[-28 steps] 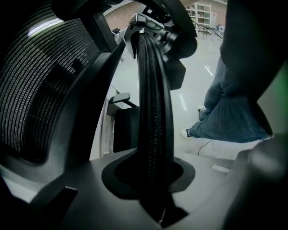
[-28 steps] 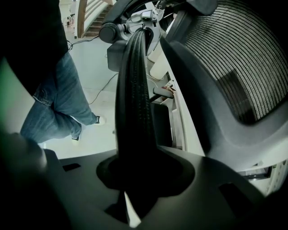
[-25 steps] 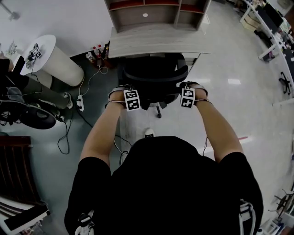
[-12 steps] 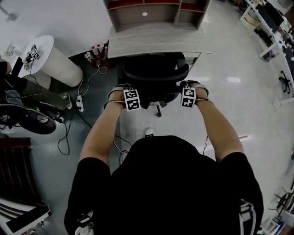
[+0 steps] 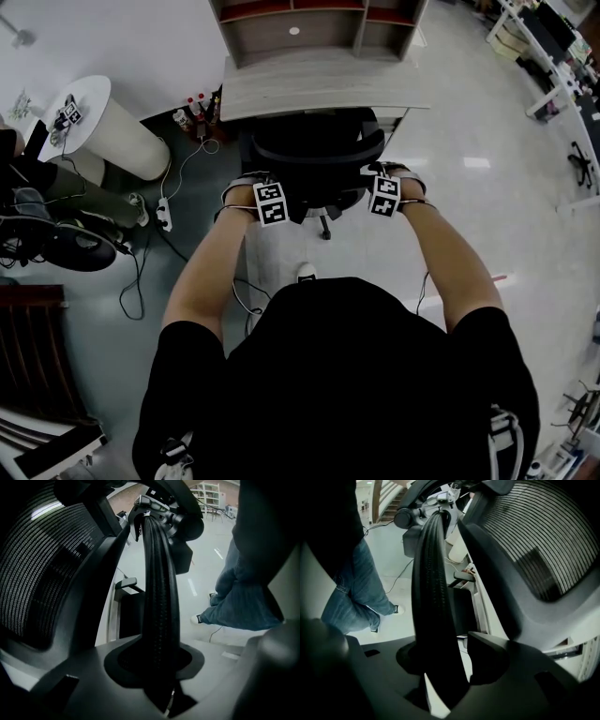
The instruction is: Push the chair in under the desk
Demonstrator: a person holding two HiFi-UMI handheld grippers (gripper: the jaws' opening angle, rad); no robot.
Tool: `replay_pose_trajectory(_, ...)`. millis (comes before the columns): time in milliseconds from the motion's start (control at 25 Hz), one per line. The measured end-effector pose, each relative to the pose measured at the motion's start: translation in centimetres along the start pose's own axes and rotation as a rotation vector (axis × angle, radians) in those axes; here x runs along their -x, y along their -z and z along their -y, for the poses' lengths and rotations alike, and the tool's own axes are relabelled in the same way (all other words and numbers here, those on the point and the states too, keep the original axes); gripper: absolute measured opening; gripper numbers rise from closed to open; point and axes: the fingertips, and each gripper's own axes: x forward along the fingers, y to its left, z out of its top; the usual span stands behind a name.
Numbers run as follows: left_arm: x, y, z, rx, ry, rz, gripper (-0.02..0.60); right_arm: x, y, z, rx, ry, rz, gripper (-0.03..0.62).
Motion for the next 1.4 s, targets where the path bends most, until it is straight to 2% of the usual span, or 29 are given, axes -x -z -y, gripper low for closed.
replay_pose_trajectory(160,0.5,0.1,0.8,0.031,0.072,0.014,0.161,1.2,0.1,0.2,-0.041,0.027,-0.003,0.224)
replay_pose_trajectory(360,2.9,-0.5,0.2,0.104,0.048,0.107,0.181,3.2,0.5,0.3,-0.1,0.055,0.018,0.235)
replay_pose_trajectory(440,4.0,-0.8,0.0,0.151,0.035,0.159,0.204,4.6,0.3,0.3,-0.154,0.059,0.044,0.235)
replay_pose_trajectory(560,5.6,-1.0,-0.1,0.228,0.024,0.227,0.206,6.5,0.3,0.5,-0.251,0.074,0.095,0.23)
replay_pose_trajectory(680,7.2,-1.6,-0.1,0.288,-0.002,0.303,0.206,8.5,0.4,1.0,-0.336,0.107,0.145,0.21)
replay_pose_trajectory(880,9.9,-3.7,-0.3,0.343,-0.095,0.47,0.206,12.2,0.4,2.4,-0.508,0.186,0.244,0.143)
replay_pose_trajectory(1040,11.0,-5.2,0.5,0.412,-0.093,0.561,0.205,14.6,1.7,3.4,-0.677,0.247,0.291,0.124)
replay_pose_trajectory(1200,12.0,-6.2,0.9,0.485,-0.108,0.63,0.198,16.0,3.0,3.4,-0.858,0.253,0.36,0.109)
replay_pose_trajectory(1280,13.0,-6.5,0.7,0.538,-0.135,0.67,0.182,16.6,3.6,3.2,-0.906,0.26,0.379,0.098)
replay_pose_trajectory(1400,14.5,-6.6,0.2,0.637,-0.166,0.741,0.158,17.1,4.3,2.8,-0.921,0.285,0.394,0.077)
